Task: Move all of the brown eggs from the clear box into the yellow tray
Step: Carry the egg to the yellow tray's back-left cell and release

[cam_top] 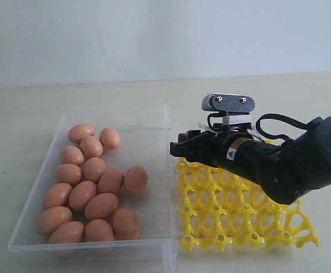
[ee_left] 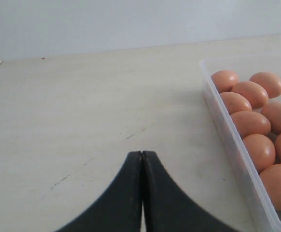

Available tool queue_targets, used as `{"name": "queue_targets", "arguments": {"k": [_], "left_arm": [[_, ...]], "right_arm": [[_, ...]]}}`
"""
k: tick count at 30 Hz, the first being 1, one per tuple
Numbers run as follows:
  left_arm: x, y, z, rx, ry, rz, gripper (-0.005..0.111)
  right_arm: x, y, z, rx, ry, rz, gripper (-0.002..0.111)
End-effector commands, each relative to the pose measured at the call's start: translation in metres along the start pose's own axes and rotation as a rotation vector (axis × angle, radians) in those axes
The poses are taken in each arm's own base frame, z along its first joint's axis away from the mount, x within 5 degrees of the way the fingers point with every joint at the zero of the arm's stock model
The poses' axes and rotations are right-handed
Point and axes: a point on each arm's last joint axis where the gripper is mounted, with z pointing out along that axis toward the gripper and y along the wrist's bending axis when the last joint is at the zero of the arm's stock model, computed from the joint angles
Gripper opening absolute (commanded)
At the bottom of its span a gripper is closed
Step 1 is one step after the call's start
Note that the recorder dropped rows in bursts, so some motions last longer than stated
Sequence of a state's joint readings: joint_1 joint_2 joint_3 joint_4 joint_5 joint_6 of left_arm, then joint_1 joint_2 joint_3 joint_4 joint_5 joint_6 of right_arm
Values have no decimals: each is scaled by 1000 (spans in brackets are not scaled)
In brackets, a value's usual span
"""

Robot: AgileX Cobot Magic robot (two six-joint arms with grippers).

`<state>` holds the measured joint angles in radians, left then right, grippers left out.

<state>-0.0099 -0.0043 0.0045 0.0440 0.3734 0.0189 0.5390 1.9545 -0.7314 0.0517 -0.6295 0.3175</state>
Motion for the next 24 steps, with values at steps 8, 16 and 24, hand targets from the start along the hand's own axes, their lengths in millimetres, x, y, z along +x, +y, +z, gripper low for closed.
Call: {"name": "queue_targets", "arguments": {"k": [8,16,24], "left_arm": [[-2,0,0,-2,-5,6,0],[-2,0,0,-2,-5,6,0],[-2,0,0,-2,-5,6,0]], "right_arm": [[-2,-1,1,-1,-6,-10,51],[-4,0,-5,14,48,-34,61],[-81,29,-63,-58,-139,-150,34]]}}
